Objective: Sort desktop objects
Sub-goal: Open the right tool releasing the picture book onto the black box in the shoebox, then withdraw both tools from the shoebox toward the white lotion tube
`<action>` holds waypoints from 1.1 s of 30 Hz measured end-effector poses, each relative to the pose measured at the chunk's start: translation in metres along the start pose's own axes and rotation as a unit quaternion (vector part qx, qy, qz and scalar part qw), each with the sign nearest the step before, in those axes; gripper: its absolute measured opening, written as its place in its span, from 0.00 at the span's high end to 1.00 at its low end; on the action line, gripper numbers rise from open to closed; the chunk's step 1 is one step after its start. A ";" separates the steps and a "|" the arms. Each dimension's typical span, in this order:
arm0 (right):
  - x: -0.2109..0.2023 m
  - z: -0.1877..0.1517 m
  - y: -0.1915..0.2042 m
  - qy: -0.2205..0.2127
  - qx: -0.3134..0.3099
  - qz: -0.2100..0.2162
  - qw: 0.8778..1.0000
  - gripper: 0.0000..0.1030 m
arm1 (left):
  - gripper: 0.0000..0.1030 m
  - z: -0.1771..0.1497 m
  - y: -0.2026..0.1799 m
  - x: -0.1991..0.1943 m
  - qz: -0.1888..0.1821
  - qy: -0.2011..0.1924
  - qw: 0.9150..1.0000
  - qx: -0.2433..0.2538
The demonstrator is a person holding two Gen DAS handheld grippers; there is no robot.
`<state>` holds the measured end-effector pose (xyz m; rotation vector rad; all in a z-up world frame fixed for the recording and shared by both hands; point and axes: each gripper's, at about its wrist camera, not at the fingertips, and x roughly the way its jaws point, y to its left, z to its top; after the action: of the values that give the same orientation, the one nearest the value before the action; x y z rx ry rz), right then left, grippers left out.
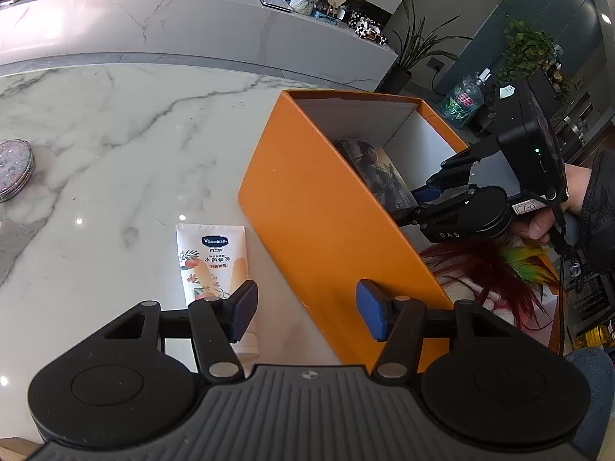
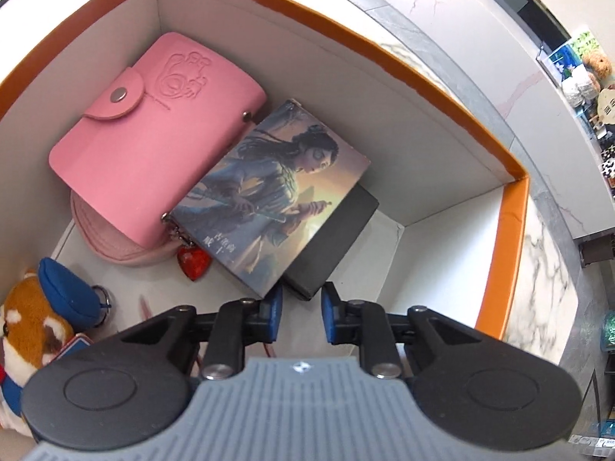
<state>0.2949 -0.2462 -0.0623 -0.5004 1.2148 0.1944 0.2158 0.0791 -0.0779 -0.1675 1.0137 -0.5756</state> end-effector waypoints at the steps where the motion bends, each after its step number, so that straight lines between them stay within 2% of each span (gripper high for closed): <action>1: 0.000 0.001 0.002 -0.001 0.002 -0.006 1.000 0.78 | 0.36 0.000 0.000 0.000 0.001 0.000 1.000 0.000; 5: -0.005 0.004 0.009 0.014 -0.029 0.003 0.999 0.75 | 0.36 0.003 0.001 -0.002 0.004 -0.001 1.000 -0.003; 7: -0.012 0.005 0.012 0.027 -0.043 0.029 0.998 0.56 | 0.36 0.003 0.002 -0.002 0.006 -0.002 1.000 -0.005; 8: -0.014 0.007 0.013 0.032 -0.046 0.036 0.998 0.54 | 0.36 0.003 0.003 -0.002 0.007 -0.002 1.000 -0.006; 12: -0.025 0.019 0.014 0.015 -0.030 0.032 0.999 0.57 | 0.36 0.002 0.004 -0.002 0.010 0.000 1.000 -0.005; 15: -0.026 0.028 0.005 0.012 0.009 0.015 1.000 0.63 | 0.36 0.002 0.004 -0.003 0.011 0.001 1.000 -0.005; 18: -0.029 0.030 0.006 0.013 0.005 0.003 1.000 0.71 | 0.36 0.003 0.004 -0.003 0.012 0.000 1.000 -0.006; 22: -0.049 0.025 0.004 -0.006 0.020 0.000 1.000 0.71 | 0.36 0.003 0.004 -0.003 0.012 0.000 1.000 -0.004; 26: -0.082 0.004 -0.003 -0.045 0.053 -0.020 0.997 0.71 | 0.36 0.007 0.001 -0.010 0.017 -0.002 1.000 -0.010; 28: -0.099 0.019 0.005 -0.059 0.086 -0.038 0.994 0.71 | 0.36 0.009 -0.004 -0.015 0.033 -0.001 0.999 -0.008; 29: -0.102 -0.016 0.028 -0.062 0.105 -0.052 0.991 0.71 | 0.37 0.009 -0.008 -0.017 0.040 -0.002 0.999 -0.006; 30: -0.104 -0.032 0.027 -0.067 0.126 -0.061 0.988 0.74 | 0.37 0.009 -0.011 -0.019 0.043 -0.001 0.999 -0.004; 31: -0.091 -0.038 0.024 -0.075 0.151 -0.049 0.985 0.78 | 0.38 0.008 -0.014 -0.020 0.044 0.002 0.999 -0.003; 33: -0.084 -0.059 0.008 -0.092 0.198 -0.025 0.976 0.79 | 0.41 0.007 -0.019 -0.020 0.049 0.010 0.999 -0.004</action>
<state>0.2119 -0.2567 -0.0012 -0.1599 1.0247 -0.0469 0.2067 0.0725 -0.0515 -0.1178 1.0375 -0.4845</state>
